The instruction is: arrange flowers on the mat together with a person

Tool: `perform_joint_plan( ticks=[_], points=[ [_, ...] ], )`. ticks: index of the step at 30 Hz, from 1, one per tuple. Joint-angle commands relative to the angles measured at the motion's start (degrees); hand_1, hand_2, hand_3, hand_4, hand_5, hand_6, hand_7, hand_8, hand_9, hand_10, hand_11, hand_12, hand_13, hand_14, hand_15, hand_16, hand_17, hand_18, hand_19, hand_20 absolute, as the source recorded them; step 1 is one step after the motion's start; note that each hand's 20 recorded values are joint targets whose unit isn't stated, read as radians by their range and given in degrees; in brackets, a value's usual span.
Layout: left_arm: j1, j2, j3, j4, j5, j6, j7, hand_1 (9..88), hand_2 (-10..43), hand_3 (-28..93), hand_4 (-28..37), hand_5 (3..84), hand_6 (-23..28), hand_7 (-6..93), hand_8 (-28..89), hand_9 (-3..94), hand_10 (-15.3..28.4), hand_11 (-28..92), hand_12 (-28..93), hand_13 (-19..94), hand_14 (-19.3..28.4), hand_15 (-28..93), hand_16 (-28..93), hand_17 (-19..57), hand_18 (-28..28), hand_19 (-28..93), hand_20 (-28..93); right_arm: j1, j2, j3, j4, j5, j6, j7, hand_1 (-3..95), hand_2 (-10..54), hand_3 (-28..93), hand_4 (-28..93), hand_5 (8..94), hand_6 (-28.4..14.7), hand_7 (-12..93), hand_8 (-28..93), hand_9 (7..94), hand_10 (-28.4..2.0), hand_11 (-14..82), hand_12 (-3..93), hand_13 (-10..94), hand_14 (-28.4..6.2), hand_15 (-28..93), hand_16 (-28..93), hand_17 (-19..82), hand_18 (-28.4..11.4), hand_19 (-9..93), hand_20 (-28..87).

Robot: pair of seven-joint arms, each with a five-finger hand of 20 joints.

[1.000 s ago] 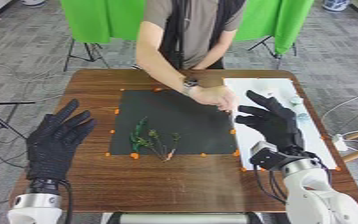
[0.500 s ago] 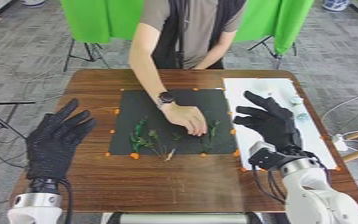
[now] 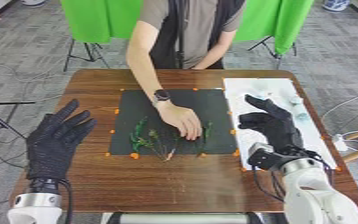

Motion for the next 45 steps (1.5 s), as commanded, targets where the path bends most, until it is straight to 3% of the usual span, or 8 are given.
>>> perform_joint_plan(
  ticks=[1,5,13,21,24,29,35,45],
  points=[
    [0.60,-0.35,0.28,-0.13,-0.39,0.86,-0.64,20.0,9.8,75,-28.3,39.6,11.0,10.2,-8,38.8,22.7,25,11,29,28.4,54,-12,-5.5,26.6,68,-10,1.11,2.68,-1.19,-1.11,-7.14,7.62,5.38,20.2,6.7,80,-28,52.5,-2.8,13,-13,65.2,-20.0,29.8,13.8,56,-19.9,60,7,11,-21.8,61,19],
    [0.73,-0.24,0.32,-0.13,-0.43,0.86,-0.49,20.0,9.8,75,-28.3,39.5,11.0,10.3,-8,38.8,22.7,25,11,29,28.4,54,-12,-5.4,26.6,68,-10,2.04,3.47,-1.96,-1.03,-12.90,8.99,8.97,20.8,6.2,80,-28,52.3,-2.8,13,-13,65.4,-19.8,30.3,13.5,57,-19.5,61,7,12,-21.7,62,19],
    [0.53,-0.15,0.41,-0.20,-0.30,0.93,-0.69,20.0,9.8,75,-28.3,39.6,11.0,10.3,-8,38.8,22.7,25,11,29,28.4,55,-12,-5.5,26.6,68,-10,11.80,7.25,-9.15,2.30,-34.81,10.40,26.85,23.2,3.8,80,-28,48.3,-1.3,13,-13,63.9,-19.5,28.5,12.6,57,-19.1,61,6,14,-21.9,65,18],
    [0.44,-0.02,0.51,-0.36,-0.43,1.09,-0.94,19.9,9.7,76,-28.3,39.6,11.1,10.4,-8,38.7,22.7,25,11,29,28.4,55,-12,-5.2,26.7,69,-10,20.63,9.94,-16.93,8.35,-60.36,1.76,42.48,26.4,-0.1,79,-28,47.7,-0.8,13,-13,69.7,-18.0,28.1,12.9,64,-16.4,59,6,17,-21.7,70,15],
    [0.48,0.28,0.64,-0.57,-0.41,1.89,-1.13,20.1,9.8,76,-28.3,39.6,11.1,10.4,-8,38.8,22.7,25,11,29,28.4,55,-12,-5.2,26.7,69,-10,22.85,9.73,-18.10,10.20,-66.71,-5.97,46.07,28.0,-1.5,78,-28,47.5,-0.6,12,-13,71.2,-17.5,27.9,13.0,65,-15.8,59,6,18,-21.8,71,14],
    [0.52,0.18,0.55,-0.59,-0.46,1.73,-0.99,20.4,9.8,76,-28.3,39.6,11.2,10.4,-8,38.8,22.7,26,11,29,28.4,55,-12,-5.2,26.7,69,-10,25.59,9.43,-19.17,13.71,-69.03,-16.12,48.30,28.3,-3.9,77,-28,43.4,0.9,11,-12,69.7,-17.3,26.5,13.0,65,-15.4,58,7,18,-22.0,72,12],
    [0.54,0.36,0.50,-0.66,-0.69,1.88,-0.82,20.5,9.7,76,-28.3,39.6,11.2,10.4,-8,38.9,22.8,26,11,29,28.4,55,-12,-5.3,26.6,69,-10,30.66,9.91,-21.92,18.60,-68.98,-20.95,47.31,30.6,-5.9,77,-28,44.3,2.5,12,-12,68.0,-17.1,23.8,12.7,64,-15.0,56,7,18,-22.2,71,10],
    [-0.47,0.01,0.56,-0.34,-0.19,1.00,-1.74,20.5,9.6,76,-28.3,39.7,11.3,10.4,-8,38.9,22.9,26,11,29,28.4,55,-12,-5.3,26.6,69,-11,36.94,10.05,-27.42,26.13,-67.89,-27.56,49.56,33.5,-7.4,78,-28,50.0,2.6,13,-13,67.1,-16.2,21.0,12.5,64,-14.3,54,7,17,-21.7,70,8]
  ],
)
